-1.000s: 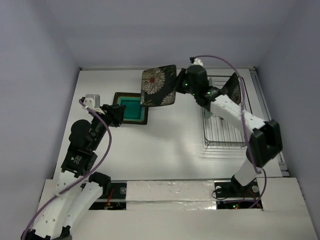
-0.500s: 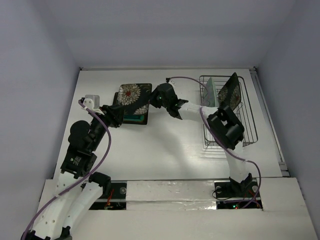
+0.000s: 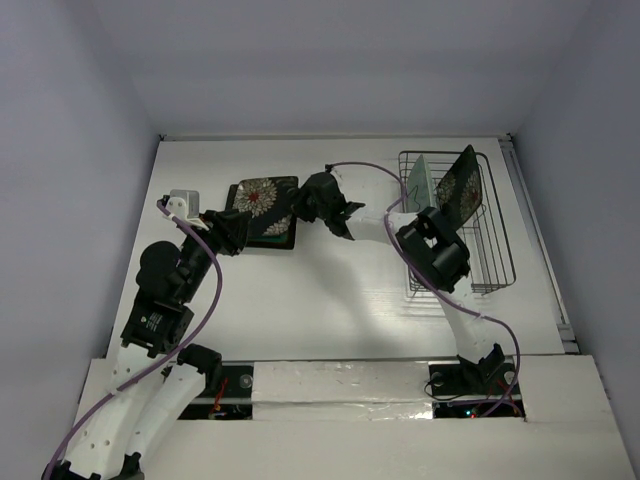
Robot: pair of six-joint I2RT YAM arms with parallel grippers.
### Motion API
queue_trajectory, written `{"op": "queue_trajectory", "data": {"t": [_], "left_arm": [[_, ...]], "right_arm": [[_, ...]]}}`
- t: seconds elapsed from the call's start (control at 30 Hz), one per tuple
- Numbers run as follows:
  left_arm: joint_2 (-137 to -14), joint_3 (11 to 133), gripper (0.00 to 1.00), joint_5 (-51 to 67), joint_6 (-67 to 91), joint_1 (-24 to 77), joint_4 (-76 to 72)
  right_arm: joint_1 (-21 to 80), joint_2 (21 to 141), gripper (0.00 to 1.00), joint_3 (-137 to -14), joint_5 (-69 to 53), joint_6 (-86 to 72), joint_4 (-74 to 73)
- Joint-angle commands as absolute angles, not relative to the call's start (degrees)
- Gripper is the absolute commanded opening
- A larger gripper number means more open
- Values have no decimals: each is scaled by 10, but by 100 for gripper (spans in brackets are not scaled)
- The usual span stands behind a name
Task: Unload the plates from the dish rack
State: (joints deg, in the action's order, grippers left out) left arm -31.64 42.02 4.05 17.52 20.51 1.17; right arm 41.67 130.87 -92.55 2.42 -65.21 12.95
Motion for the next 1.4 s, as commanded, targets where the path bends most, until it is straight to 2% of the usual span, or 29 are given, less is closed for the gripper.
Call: {"op": "queue_trajectory", "data": {"t": [0.0,0.03,0.23,0.3,0.37,0.7,0.9,1.2,1.37], "left_arm": [[-311,418,32,47,176,202,-11],[-311,418,32,48,176,202,-11],[-310,418,32,47,176,202,-11],[-309,418,32,47,176,202,-11],[-309,418,32,48,176,202,-11],[-298,417,32,48,177,202,-10],[-292,417,32,47,177,202,-10],[-290,417,33,45,177,202,-9],[-294,418,33,45,176,202,-9]], "right_arm": [[425,1289,31,-979,4,-669,206],[425,1291,44,-983,3,-662,198],[431,1303,86,-1011,-13,-606,106],[431,1302,96,-1027,-4,-572,58],[436,1302,99,-1048,-4,-545,28],[446,1346,100,-1183,54,-400,-222],[446,1366,100,-1246,26,-344,-328],[446,1347,100,-1269,47,-280,-397],[446,1231,100,-1200,90,-258,-348]]}}
